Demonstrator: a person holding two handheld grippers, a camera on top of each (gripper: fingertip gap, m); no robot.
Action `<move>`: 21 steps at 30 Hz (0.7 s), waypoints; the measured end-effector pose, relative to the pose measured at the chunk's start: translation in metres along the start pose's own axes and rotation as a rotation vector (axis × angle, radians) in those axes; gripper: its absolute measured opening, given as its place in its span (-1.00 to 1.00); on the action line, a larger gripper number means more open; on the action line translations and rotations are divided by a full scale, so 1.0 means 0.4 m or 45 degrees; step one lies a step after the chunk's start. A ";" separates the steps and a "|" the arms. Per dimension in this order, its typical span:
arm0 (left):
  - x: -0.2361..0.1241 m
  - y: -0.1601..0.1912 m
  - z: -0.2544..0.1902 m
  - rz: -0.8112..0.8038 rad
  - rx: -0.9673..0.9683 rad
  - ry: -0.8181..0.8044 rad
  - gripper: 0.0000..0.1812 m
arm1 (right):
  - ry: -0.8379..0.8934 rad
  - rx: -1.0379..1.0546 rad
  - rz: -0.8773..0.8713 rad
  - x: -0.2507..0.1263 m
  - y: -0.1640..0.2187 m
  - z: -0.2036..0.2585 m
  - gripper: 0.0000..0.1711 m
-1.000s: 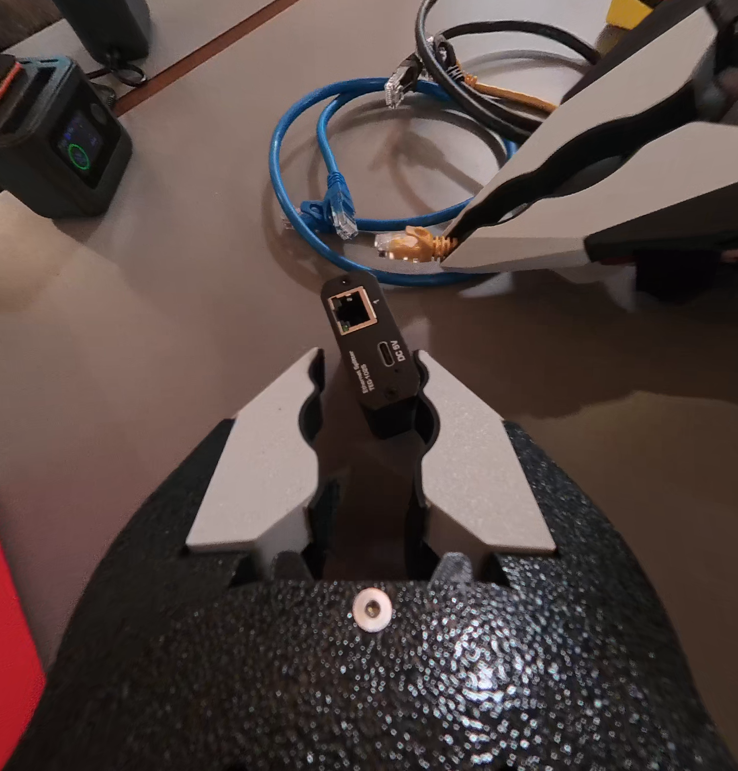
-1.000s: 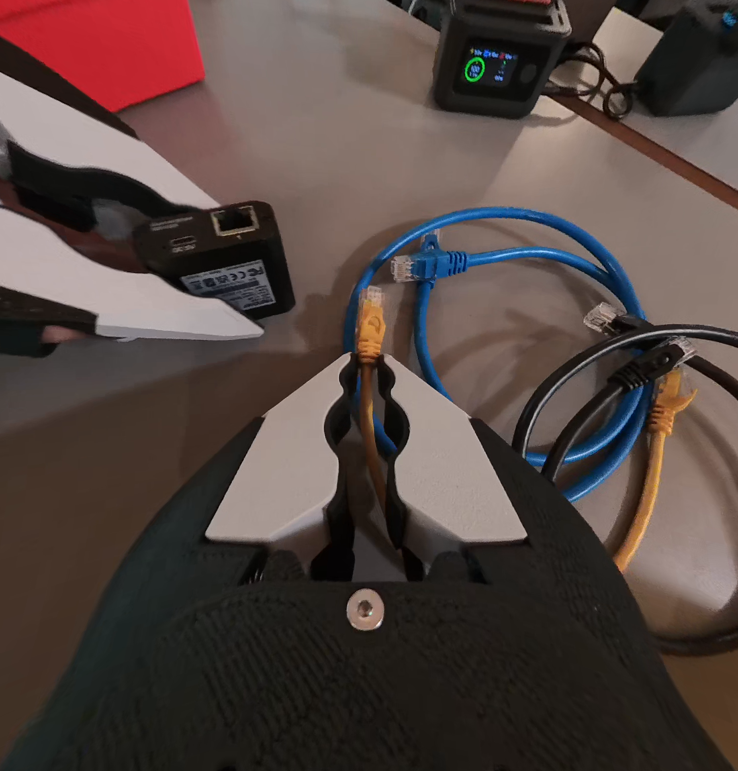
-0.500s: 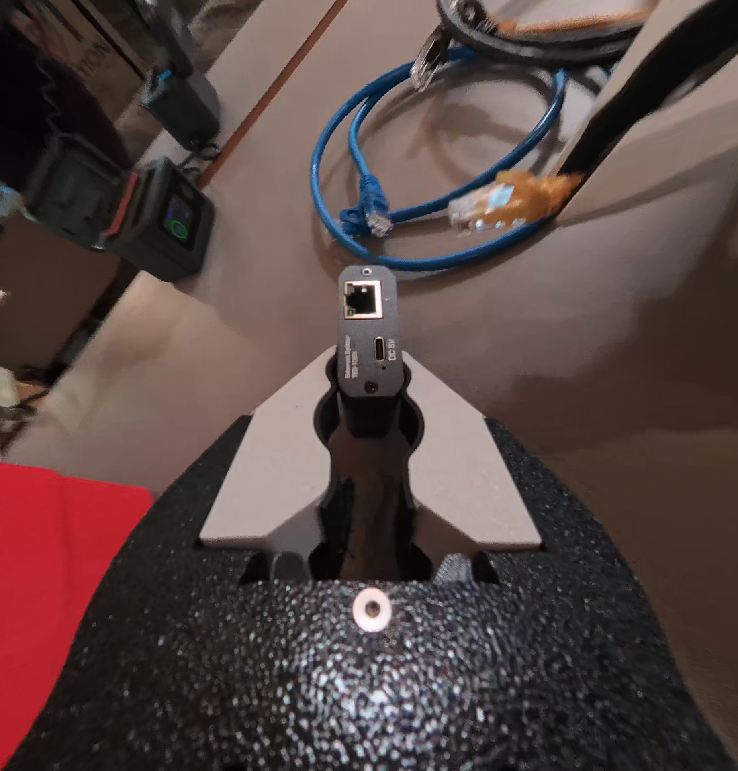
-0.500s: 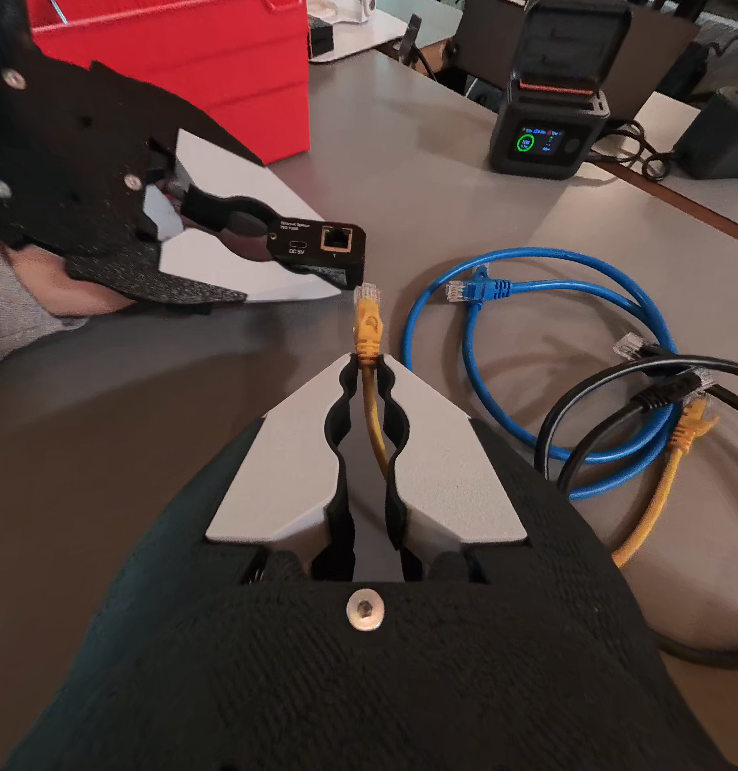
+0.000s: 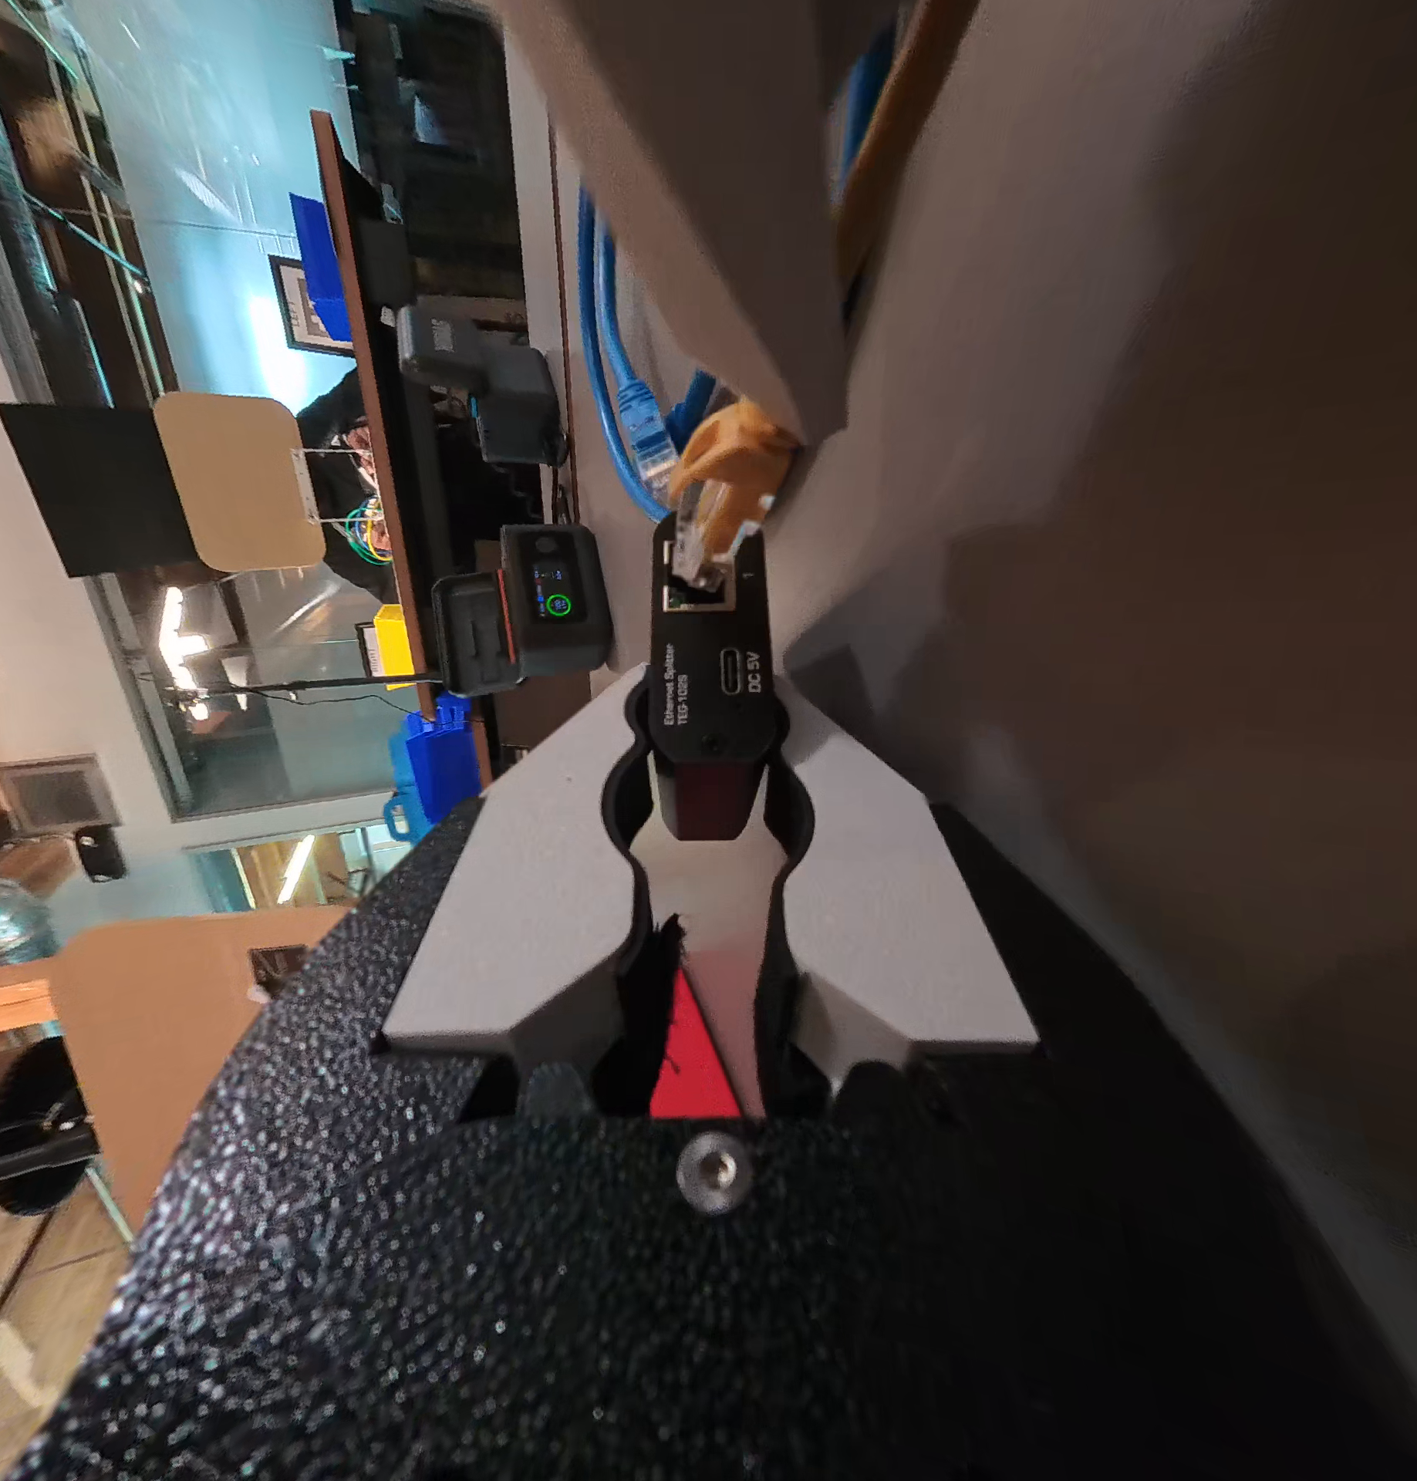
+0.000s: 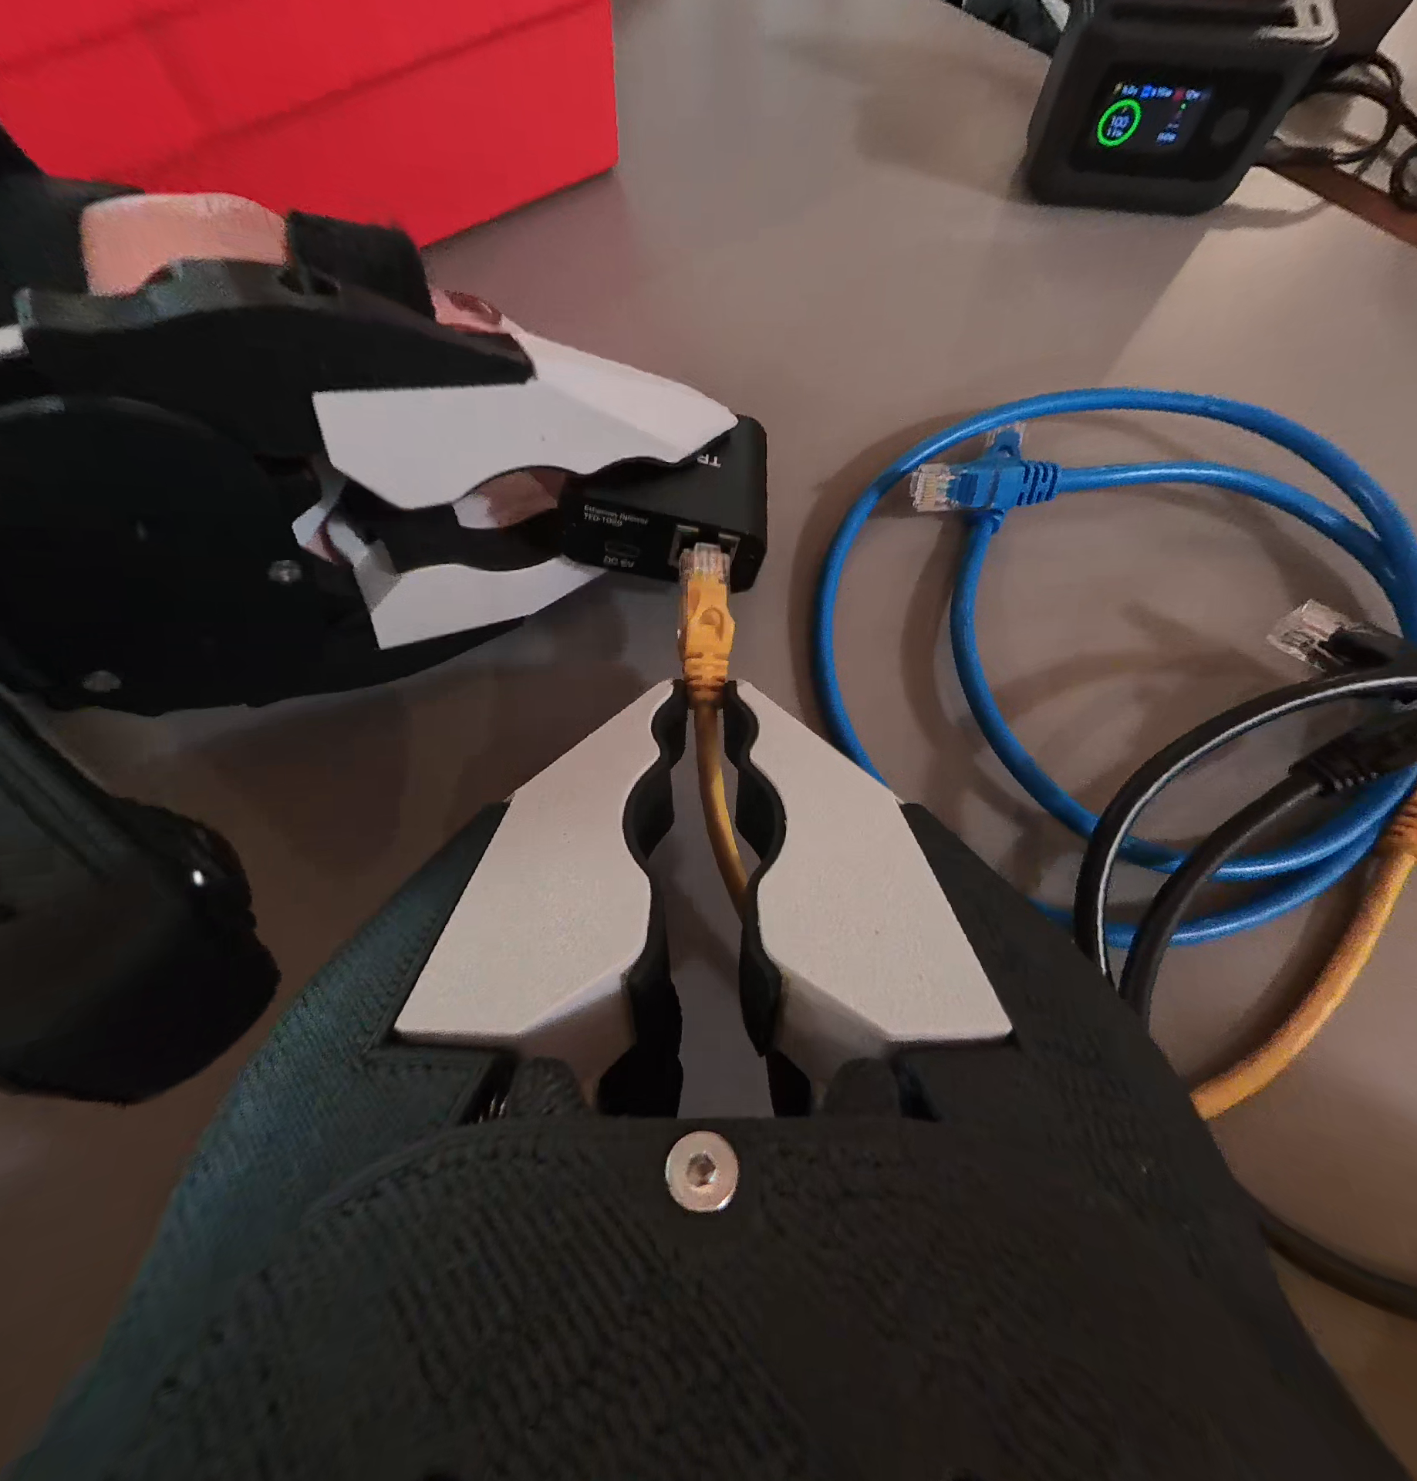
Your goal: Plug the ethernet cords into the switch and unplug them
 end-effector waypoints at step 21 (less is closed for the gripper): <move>-0.043 -0.042 -0.019 -0.140 0.178 -0.009 -0.78 | -0.039 -0.077 0.036 -0.007 0.019 -0.016 -0.93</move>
Point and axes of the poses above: each gripper's, where its closed fingertips meet, x out along the fingers, y out of its underside, z = x × y across the jaws, the point moved 8 cm from there along -x, back along the fingers
